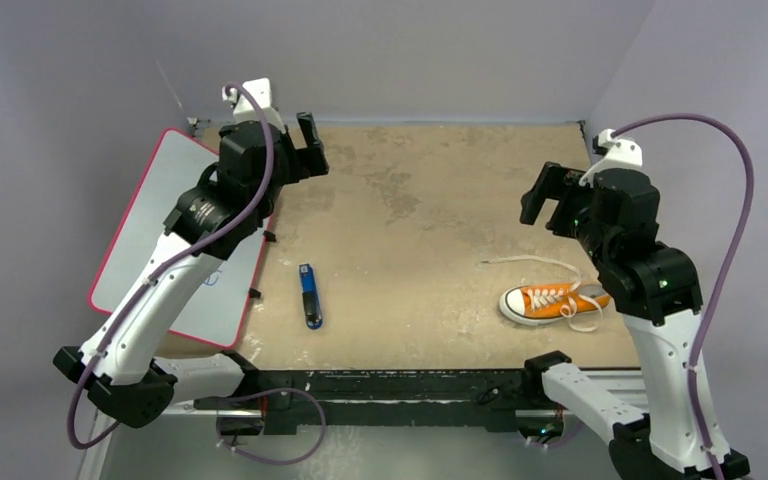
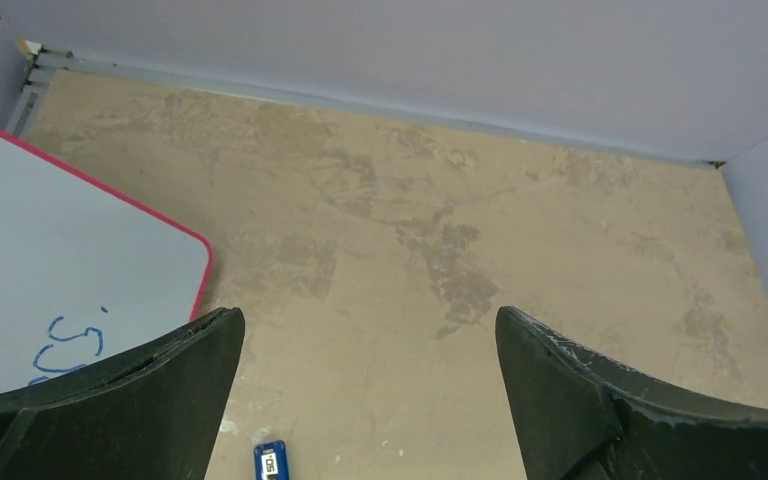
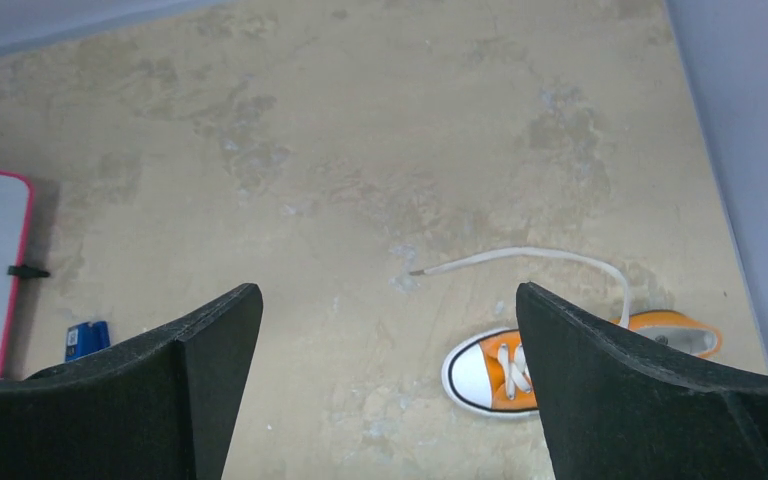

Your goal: Tie the shoes

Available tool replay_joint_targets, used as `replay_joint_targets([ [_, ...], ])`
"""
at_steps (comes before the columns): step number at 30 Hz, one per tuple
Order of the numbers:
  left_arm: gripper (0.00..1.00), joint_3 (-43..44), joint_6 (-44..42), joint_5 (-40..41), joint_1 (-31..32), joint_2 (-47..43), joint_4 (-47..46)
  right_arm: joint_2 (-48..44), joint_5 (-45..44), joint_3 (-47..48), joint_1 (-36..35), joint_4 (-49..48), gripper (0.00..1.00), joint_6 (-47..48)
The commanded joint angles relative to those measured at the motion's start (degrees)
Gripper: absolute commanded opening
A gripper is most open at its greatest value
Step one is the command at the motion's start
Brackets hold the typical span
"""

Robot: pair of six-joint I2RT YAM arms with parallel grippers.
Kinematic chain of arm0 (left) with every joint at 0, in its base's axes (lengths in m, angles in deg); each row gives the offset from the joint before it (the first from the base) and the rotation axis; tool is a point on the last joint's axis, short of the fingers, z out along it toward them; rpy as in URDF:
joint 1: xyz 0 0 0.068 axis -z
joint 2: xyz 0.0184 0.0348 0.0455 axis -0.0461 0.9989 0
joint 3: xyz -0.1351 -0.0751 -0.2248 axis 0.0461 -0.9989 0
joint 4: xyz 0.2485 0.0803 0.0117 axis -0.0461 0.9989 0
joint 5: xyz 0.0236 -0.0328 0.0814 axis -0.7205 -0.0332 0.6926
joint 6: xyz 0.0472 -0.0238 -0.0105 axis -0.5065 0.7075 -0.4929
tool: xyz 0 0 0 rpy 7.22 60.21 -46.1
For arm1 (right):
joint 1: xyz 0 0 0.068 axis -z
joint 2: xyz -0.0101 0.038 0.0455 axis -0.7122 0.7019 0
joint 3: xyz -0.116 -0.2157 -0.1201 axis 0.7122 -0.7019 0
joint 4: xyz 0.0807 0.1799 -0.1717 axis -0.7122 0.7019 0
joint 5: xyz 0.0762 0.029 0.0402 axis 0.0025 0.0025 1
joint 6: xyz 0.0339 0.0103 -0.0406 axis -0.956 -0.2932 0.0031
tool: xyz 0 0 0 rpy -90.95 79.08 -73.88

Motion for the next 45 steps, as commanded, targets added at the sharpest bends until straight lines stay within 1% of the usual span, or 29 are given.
replay_joint_targets([
  [1,0.97,-1.0,-0.8,-7.3,-2.3,1.1,-1.7,1.0,-3.1,-2.8,-0.7,2.6,0.99,-2.9],
  [6,0.98,-3.5,-0.4,-12.3,-3.8,1.1,-2.2,3.4,-3.5,-8.1,-0.9,5.0,0.99,-7.8],
  [9,0.99,-5.3,0.2,-15.1,-4.4,0.7,-2.8,6.9,-1.9,-11.0,0.9,6.1,0.99,-9.6],
  [10,0.99,-5.8,0.4,-16.0,-4.5,0.6,-3.0,8.3,-0.9,-11.8,2.8,6.9,0.99,-10.6],
  [12,0.99,-6.6,0.9,-17.8,-4.7,0.5,-3.5,10.3,4.0,-14.6,9.1,6.6,0.99,-11.0],
  [15,0.99,-7.6,1.3,-20.2,-4.9,0.2,-4.3,12.0,11.0,-19.5,21.3,5.4,0.99,-10.2],
  [19,0.99,-8.8,1.9,-22.7,-5.0,-0.4,-5.3,14.4,13.5,-24.4,32.9,5.4,0.99,-8.2],
  [21,0.99,-9.3,2.2,-23.9,-5.1,-0.5,-5.8,15.3,12.7,-26.0,36.4,5.2,0.99,-7.2],
  [24,0.99,-9.5,2.4,-25.2,-5.1,-0.6,-6.2,17.0,8.4,-26.2,38.3,3.7,0.99,-4.7],
  [27,0.99,-9.4,2.5,-25.7,-4.9,-0.6,-6.3,21.0,8.9,-25.1,39.7,1.6,0.98,-2.9],
  [30,0.99,-9.1,2.3,-26.0,-4.4,-0.6,-6.2,26.1,6.4,-22.7,40.8,0.0,0.97,-2.6],
  [34,0.98,-8.9,2.2,-26.0,-3.9,-0.8,-6.3,30.7,7.2,-20.6,44.0,-2.3,0.94,-2.4],
  [36,0.98,-8.9,2.0,-25.8,-3.8,-0.8,-6.4,32.2,8.2,-21.1,44.8,-3.5,0.92,-2.4],
  [41,0.98,-9.0,1.2,-24.8,-3.8,-0.9,-6.4,35.0,13.6,-25.8,44.9,-7.3,0.82,-4.0],
  [43,0.98,-8.7,1.1,-24.6,-3.8,-0.6,-6.2,35.8,13.7,-27.1,44.7,-9.2,0.76,-4.3],
  [45,0.98,-8.4,1.2,-24.8,-3.7,-0.4,-6.0,36.5,14.5,-28.0,44.6,-9.4,0.65,-5.3],
])
